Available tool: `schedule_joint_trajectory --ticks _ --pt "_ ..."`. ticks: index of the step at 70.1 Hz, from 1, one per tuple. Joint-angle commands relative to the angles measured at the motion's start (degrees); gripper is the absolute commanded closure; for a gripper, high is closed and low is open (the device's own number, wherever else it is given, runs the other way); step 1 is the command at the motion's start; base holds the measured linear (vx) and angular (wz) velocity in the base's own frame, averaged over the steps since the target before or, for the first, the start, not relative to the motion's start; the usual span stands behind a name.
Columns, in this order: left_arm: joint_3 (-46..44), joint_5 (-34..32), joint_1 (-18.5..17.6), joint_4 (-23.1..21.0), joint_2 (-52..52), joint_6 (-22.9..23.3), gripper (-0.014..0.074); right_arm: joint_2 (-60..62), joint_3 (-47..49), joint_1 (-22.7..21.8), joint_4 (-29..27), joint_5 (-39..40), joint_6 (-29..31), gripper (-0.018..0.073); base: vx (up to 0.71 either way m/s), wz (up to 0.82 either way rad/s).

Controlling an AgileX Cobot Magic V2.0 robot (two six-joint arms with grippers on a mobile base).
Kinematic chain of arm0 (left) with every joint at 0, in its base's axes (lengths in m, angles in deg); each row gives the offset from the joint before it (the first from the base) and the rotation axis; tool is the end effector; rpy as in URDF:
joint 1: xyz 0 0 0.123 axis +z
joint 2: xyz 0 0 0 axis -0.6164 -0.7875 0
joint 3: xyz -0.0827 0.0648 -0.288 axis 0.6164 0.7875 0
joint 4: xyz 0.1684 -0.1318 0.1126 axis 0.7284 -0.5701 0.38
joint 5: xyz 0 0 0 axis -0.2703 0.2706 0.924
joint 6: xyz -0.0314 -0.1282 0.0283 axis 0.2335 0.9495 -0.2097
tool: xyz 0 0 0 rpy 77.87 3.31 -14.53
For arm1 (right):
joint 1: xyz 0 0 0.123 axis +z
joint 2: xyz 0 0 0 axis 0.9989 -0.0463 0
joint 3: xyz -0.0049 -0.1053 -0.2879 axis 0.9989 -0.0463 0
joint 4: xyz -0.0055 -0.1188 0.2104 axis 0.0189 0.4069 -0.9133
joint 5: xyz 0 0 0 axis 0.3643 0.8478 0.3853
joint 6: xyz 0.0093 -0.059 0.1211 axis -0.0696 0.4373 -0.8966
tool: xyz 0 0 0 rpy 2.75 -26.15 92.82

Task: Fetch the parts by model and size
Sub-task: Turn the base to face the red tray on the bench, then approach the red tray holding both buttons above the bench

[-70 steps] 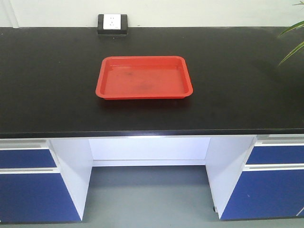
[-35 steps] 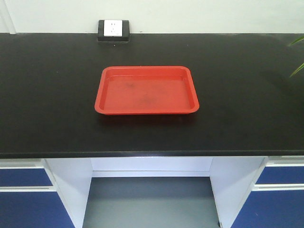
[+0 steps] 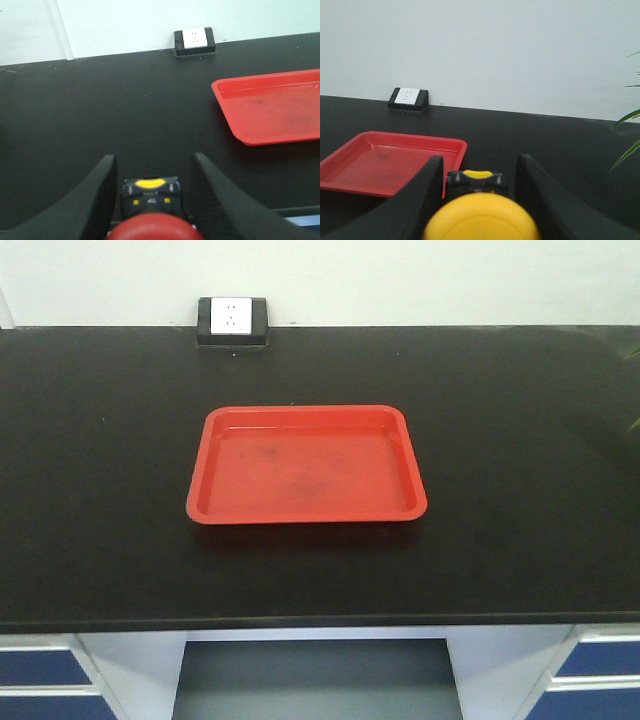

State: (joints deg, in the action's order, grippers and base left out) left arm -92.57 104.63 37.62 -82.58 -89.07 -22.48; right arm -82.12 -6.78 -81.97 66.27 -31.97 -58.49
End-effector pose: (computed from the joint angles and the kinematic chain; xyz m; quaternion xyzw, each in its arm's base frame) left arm 0.0468 0.0071 0.3127 0.0111 0.7958 0.0384 0.6043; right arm 0.0427 0.0091 0.3077 -0.0669 0.7120 0.0262 0.6985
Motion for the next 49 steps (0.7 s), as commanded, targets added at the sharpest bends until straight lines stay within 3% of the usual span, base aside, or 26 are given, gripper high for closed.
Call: schedule_joint_trajectory --ticks 1,49 --pt "-1.28 -4.53 0.04 0.01 -0.76 0.34 0.0603 -0.82 1.56 -0.3 -0.05 4.59 0.43 0.0568 0.17 0.01" --pt "-1.28 -4.53 0.04 0.01 -0.76 0.34 0.0603 -0.82 1.56 -0.3 -0.05 4.59 0.43 0.0568 0.13 0.01"
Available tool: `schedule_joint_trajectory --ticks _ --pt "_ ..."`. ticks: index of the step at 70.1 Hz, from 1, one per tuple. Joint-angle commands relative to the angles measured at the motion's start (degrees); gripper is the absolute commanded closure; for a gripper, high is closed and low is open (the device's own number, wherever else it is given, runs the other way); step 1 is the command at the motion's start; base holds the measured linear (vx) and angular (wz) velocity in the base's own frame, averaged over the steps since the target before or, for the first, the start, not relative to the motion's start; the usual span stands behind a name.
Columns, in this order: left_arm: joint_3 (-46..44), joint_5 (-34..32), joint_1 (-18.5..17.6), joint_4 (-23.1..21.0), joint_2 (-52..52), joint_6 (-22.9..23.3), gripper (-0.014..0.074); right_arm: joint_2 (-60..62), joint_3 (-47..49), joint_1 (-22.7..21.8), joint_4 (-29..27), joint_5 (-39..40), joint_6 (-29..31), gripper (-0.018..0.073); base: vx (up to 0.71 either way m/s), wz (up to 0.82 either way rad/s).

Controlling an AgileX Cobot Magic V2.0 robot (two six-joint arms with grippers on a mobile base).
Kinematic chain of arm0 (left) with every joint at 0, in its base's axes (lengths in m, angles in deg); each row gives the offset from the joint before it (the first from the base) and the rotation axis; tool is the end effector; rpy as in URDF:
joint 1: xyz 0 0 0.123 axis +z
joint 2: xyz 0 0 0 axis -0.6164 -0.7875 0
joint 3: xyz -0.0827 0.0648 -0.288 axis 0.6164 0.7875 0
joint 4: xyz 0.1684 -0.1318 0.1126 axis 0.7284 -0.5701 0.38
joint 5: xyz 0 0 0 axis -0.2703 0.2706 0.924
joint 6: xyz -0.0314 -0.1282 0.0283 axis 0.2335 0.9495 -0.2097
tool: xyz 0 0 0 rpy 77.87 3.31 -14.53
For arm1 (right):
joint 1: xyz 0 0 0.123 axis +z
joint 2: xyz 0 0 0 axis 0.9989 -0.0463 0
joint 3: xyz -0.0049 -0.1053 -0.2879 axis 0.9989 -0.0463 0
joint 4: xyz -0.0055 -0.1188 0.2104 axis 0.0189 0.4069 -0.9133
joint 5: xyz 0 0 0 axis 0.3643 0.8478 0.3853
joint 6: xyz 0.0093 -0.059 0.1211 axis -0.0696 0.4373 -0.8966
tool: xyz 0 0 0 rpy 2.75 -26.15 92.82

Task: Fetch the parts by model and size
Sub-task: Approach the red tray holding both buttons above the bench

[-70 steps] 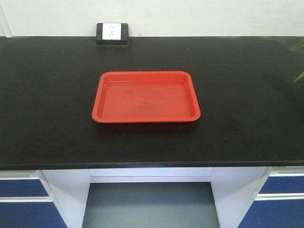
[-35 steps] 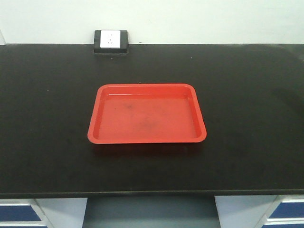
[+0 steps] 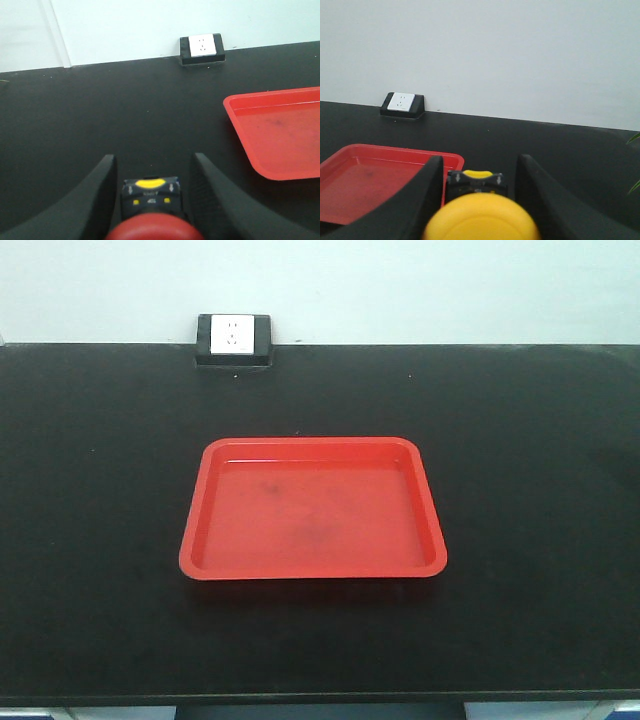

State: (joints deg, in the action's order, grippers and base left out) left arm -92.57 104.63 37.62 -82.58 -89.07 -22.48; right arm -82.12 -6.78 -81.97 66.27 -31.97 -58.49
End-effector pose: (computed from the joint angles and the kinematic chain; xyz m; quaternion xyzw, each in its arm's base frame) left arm 0.0468 0.0071 0.3127 0.0111 0.7958 0.0384 0.6043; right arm 0.0427 0.0091 0.3077 -0.0669 0.7120 0.0262 0.6985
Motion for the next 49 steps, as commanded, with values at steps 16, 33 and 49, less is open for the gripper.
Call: schedule_joint_trajectory --ticks 16,33,49 --pt "-1.28 -4.53 0.04 0.01 -0.76 0.34 0.0603 -0.82 1.56 -0.3 -0.05 4.59 0.43 0.0568 0.07 0.01" --pt "-1.28 -4.53 0.04 0.01 -0.76 0.34 0.0603 -0.82 1.56 -0.3 -0.05 4.59 0.43 0.0568 0.04 0.0" --pt "-1.28 -4.53 0.04 0.01 -0.76 0.34 0.0603 -0.82 1.56 -0.3 -0.05 4.59 0.43 0.0568 0.04 0.01"
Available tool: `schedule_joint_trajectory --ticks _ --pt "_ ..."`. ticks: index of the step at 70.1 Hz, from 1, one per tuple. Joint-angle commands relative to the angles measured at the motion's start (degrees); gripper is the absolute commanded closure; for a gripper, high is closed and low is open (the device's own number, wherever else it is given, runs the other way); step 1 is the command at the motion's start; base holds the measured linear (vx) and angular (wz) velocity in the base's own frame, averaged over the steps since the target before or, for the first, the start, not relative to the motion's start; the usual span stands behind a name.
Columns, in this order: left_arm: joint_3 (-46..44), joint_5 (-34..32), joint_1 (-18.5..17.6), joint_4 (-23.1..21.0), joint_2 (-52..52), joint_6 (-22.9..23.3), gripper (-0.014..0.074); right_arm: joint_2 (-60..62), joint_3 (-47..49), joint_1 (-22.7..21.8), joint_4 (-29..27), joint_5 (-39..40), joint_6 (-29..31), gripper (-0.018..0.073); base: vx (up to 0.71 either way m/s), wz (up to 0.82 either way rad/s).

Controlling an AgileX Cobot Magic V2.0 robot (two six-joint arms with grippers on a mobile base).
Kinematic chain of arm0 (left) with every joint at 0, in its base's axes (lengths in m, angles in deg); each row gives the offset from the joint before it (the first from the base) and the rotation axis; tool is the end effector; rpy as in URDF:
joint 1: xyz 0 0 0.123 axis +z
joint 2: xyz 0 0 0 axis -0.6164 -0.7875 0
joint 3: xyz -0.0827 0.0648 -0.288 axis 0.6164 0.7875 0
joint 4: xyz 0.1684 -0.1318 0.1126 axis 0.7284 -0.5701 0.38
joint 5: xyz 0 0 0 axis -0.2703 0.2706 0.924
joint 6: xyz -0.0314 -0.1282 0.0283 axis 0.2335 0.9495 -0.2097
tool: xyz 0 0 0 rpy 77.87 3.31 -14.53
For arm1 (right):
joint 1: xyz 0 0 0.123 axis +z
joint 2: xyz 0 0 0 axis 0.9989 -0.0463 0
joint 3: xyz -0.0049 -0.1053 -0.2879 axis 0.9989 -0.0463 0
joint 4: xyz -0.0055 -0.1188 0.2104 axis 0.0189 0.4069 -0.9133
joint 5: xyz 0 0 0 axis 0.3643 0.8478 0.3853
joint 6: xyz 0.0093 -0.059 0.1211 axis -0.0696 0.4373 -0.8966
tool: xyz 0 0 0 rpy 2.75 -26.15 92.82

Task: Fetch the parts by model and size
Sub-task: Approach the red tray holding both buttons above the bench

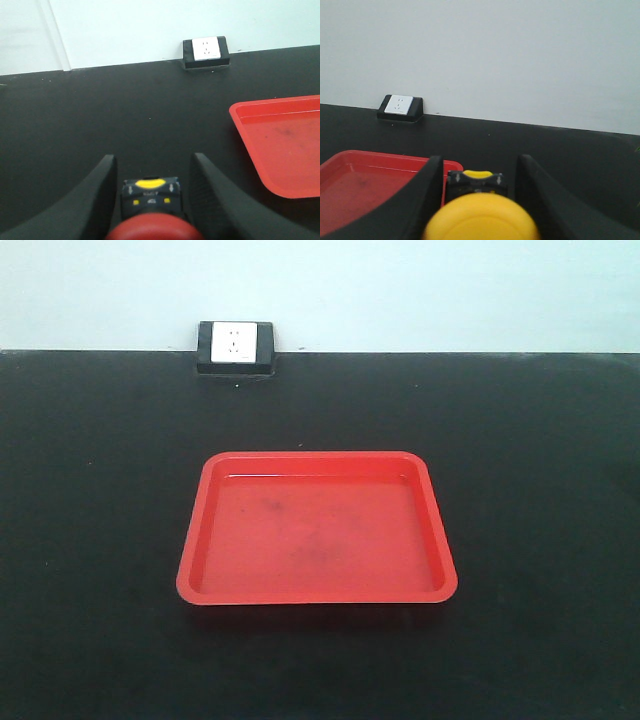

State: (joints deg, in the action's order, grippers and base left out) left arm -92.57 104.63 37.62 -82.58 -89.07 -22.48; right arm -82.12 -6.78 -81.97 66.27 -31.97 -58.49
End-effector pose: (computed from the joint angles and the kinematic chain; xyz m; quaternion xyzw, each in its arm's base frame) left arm 0.0468 0.0071 0.3127 0.0111 0.7958 0.0384 0.6043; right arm 0.0427 0.0091 0.3077 -0.0669 0.7120 0.0262 0.6985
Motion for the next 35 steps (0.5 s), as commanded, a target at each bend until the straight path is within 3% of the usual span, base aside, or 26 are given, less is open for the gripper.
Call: schedule_joint_trajectory --ticks 1,35 --pt "-1.28 -4.53 0.04 0.01 -0.76 0.34 0.0603 -0.82 1.56 -0.3 -0.05 4.59 0.43 0.0568 0.04 0.01" --pt "-1.28 -4.53 0.04 0.01 -0.66 0.34 0.0603 -1.3 1.56 -0.3 -0.05 4.59 0.43 0.0568 0.02 0.01"
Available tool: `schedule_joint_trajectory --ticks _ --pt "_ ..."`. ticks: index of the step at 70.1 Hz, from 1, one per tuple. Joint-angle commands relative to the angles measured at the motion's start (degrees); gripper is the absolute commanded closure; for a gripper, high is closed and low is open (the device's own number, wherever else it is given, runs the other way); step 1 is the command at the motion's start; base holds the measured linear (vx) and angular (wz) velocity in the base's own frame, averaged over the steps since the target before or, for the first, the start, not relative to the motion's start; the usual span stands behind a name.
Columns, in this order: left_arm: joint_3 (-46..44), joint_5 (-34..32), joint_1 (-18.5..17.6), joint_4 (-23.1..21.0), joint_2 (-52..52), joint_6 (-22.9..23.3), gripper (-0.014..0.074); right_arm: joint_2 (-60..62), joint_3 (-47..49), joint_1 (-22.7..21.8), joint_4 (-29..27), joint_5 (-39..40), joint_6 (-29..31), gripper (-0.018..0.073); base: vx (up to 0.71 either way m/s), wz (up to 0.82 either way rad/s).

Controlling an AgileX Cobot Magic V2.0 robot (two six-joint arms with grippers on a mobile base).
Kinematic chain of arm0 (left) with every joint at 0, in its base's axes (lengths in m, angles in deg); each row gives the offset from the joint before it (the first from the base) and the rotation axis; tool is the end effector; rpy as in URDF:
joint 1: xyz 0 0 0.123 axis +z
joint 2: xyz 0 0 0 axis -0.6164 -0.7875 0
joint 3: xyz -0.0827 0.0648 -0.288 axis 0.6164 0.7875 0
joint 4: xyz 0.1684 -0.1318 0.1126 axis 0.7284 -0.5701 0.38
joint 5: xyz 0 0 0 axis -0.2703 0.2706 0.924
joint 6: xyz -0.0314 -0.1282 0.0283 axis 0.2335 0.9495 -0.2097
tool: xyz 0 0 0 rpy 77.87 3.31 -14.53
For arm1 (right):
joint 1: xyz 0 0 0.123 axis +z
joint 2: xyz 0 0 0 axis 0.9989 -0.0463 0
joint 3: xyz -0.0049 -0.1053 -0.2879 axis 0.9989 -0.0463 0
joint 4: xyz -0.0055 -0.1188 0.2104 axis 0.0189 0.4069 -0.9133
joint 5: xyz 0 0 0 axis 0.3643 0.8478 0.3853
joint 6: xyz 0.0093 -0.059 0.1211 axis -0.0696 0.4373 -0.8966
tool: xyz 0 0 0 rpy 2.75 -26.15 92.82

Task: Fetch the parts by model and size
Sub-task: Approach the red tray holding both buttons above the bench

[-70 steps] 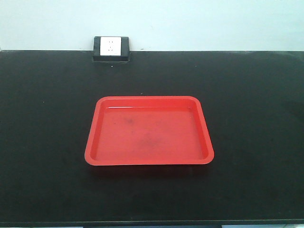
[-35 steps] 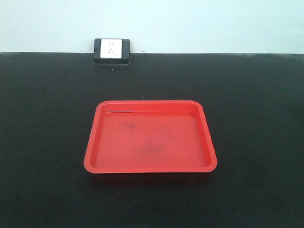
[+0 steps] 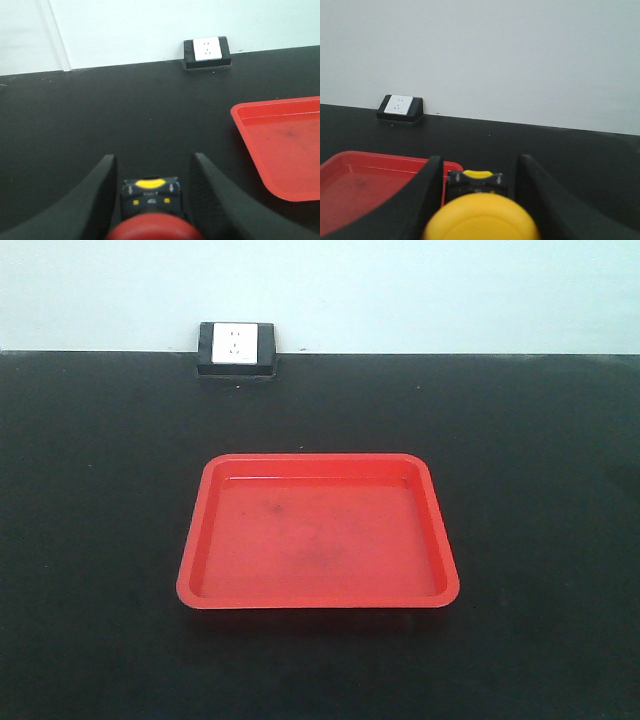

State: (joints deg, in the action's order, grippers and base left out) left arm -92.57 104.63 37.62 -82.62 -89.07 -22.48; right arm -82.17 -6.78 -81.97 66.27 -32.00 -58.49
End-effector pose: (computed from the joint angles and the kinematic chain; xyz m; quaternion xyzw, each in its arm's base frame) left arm 0.0468 0.0070 0.3127 0.0111 0.7958 0.0381 0.6043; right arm 0.0428 0.0091 0.3076 -0.0669 0.7125 0.0262 0.6980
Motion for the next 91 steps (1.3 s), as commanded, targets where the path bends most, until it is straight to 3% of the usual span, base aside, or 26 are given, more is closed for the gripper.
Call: schedule_joint_trajectory --ticks 1,91 --pt "-1.28 -4.53 0.04 0.05 -0.66 0.34 0.0603 -1.25 1.56 -0.3 -0.05 4.63 0.43 0.0568 0.0 0.0" --pt "-1.28 -4.82 -0.02 0.05 -0.66 0.34 0.0603 -1.24 1.56 -0.3 -0.42 4.63 0.16 0.0568 0.0 0.0"
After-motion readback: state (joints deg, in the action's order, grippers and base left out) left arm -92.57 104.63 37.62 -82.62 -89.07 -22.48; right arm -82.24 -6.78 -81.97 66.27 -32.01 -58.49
